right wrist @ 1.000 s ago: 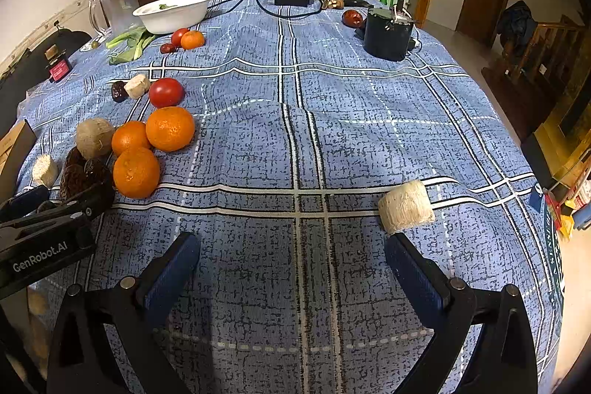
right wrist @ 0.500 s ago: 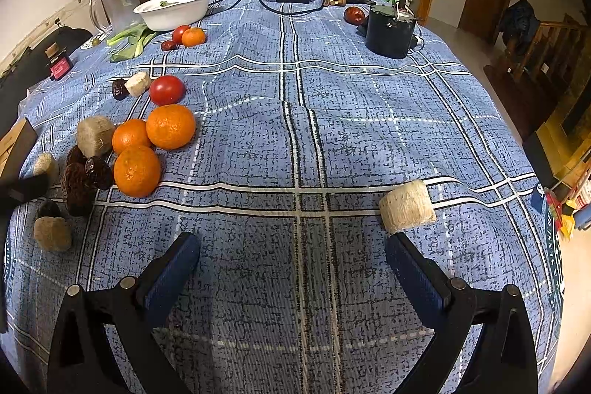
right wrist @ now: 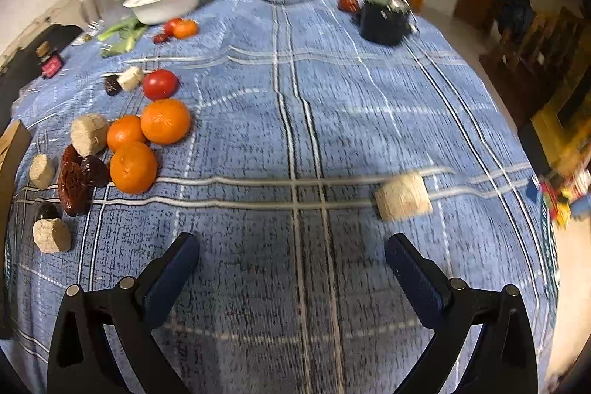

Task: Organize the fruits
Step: 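Move the left tool toward a beige round cake while the right tool approaches a tangerine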

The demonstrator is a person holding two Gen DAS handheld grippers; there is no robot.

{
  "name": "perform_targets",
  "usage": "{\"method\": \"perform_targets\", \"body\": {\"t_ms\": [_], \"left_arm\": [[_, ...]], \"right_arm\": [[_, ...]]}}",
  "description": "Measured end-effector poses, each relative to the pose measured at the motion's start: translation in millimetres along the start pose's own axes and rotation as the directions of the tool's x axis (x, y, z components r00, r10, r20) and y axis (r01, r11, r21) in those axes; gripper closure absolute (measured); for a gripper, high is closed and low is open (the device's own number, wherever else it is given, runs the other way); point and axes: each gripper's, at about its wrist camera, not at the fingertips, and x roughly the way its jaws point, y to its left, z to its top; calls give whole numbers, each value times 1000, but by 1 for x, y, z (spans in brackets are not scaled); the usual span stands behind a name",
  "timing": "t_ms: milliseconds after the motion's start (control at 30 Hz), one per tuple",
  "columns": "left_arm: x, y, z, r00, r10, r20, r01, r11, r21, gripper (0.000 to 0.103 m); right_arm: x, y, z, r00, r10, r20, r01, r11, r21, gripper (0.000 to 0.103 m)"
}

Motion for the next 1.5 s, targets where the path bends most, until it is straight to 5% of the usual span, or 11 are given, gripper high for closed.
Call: {"method": "perform_targets", "body": {"t_ms": [200, 467, 800, 1033, 1500], "left_arm": [[5, -1, -3, 1000, -16, -20, 17, 999, 32, 13], [13, 6, -5, 997, -59, -47, 60, 998, 13, 13], [38, 0, 2, 984, -144, -104, 149, 988, 35, 14], [67, -16, 10, 958, -223, -179, 234, 971, 43, 30], [94, -47, 16, 948, -231, -218, 266, 953, 145, 38]], "right_arm": [[-32, 26, 1, 994, 43, 97, -38, 998, -55, 1], [-33, 49, -4, 992, 92, 86, -84, 993, -88, 1], [-25, 56, 14, 980, 195, 47, -192, 979, -69, 22], [-15, 67, 31, 966, 259, 22, -256, 963, -85, 29], [6, 73, 41, 961, 275, -19, -276, 956, -96, 42]]}}
